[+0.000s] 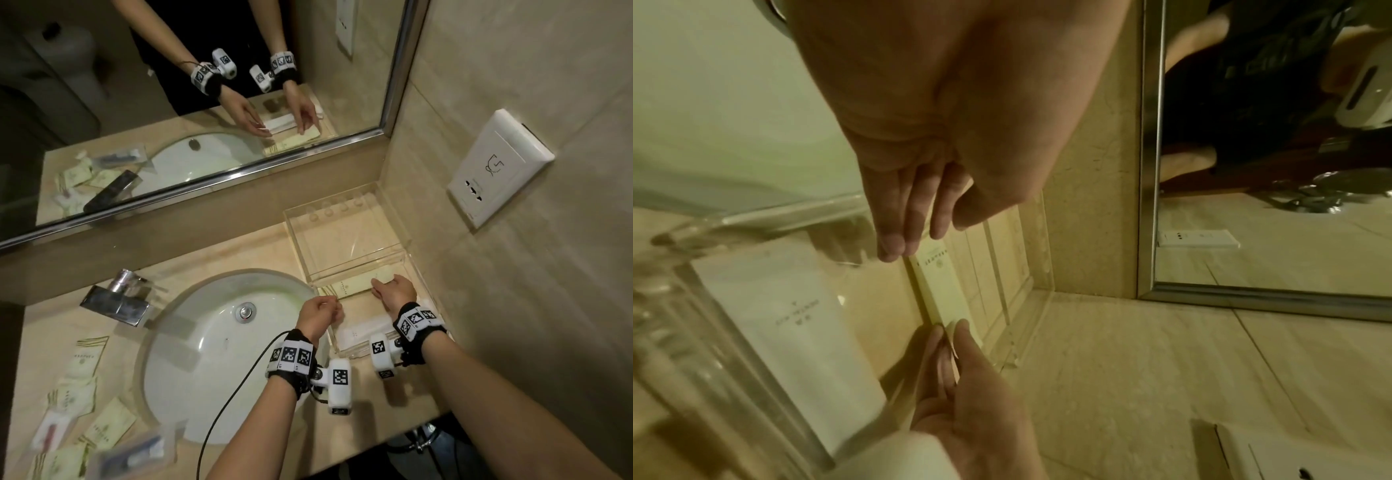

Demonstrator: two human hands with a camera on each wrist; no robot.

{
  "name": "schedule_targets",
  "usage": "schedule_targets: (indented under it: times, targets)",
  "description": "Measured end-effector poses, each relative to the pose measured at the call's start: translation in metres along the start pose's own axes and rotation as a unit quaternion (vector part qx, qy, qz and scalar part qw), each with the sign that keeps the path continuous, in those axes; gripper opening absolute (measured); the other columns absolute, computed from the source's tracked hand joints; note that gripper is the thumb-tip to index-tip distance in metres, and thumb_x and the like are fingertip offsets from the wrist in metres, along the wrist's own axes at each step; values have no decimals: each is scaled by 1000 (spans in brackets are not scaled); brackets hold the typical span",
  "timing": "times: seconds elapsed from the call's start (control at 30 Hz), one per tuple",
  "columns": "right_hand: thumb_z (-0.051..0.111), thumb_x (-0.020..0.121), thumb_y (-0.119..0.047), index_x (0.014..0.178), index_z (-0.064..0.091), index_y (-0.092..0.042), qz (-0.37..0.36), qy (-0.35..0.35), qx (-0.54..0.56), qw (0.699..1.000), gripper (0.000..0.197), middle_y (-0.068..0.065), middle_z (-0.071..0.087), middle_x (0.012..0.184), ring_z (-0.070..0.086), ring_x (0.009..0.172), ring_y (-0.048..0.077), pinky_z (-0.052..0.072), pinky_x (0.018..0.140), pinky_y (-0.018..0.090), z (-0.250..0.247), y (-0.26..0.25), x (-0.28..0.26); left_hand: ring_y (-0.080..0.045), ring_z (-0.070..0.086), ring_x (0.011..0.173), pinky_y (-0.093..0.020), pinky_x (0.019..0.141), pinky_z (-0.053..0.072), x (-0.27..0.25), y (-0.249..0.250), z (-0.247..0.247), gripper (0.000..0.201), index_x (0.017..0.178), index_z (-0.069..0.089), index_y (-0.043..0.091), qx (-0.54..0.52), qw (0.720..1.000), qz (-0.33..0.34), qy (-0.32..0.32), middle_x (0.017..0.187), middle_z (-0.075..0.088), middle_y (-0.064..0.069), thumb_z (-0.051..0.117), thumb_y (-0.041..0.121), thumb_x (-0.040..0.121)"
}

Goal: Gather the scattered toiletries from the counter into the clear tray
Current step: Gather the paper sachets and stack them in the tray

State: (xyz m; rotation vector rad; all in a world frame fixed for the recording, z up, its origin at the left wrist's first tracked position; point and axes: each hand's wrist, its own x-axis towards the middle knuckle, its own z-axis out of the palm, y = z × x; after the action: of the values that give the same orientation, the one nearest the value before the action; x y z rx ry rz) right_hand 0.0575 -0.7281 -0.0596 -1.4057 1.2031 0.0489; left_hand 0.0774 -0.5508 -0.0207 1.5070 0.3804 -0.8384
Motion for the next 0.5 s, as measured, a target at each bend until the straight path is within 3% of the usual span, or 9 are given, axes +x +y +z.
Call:
schedule_targets:
  times: [0.1,0.23,0.33,0.43,0.5]
  targets:
    - [75,82,-18,128,56,-3,-48,27,-87,995,53,14,70,102,64,105,30,48,101,41,-3,0,3,-21,58,68,-32,79,55,3,-1,8,18,83,58,4,-17,999,-31,2,78,58,-12,46,-1,95]
    - [76,80,-27,131,53,-10,-63,40,-170,983,59,19,55,129,60,112,34,47,100,36,-9,0,7,-20,52,64,-32,72,52,6,-1,17,23,74,52,8,-40,998,-52,14,71,52,-10,44,-5,91]
    - [74,82,-23,127,57,-11,-72,36,-187,979,49,17,51,132,62,107,32,47,97,34,-12,-1,12,-25,55,72,-37,75,51,7,-2,20,17,81,55,7,-51,996,-57,37,73,56,-11,46,-4,90]
    - [72,83,-21,122,60,-12,-77,30,-195,977,42,15,55,130,60,110,28,46,101,36,-12,-3,15,-24,54,71,-33,66,47,10,-2,21,24,69,56,11,-35,997,-47,46,65,57,-9,48,-3,86]
    - [71,83,-20,121,61,-13,-70,23,-187,980,40,12,57,127,59,111,27,46,101,36,-11,-4,15,-24,56,71,-35,67,50,11,0,22,14,82,57,11,-36,996,-43,67,69,60,-9,50,0,86]
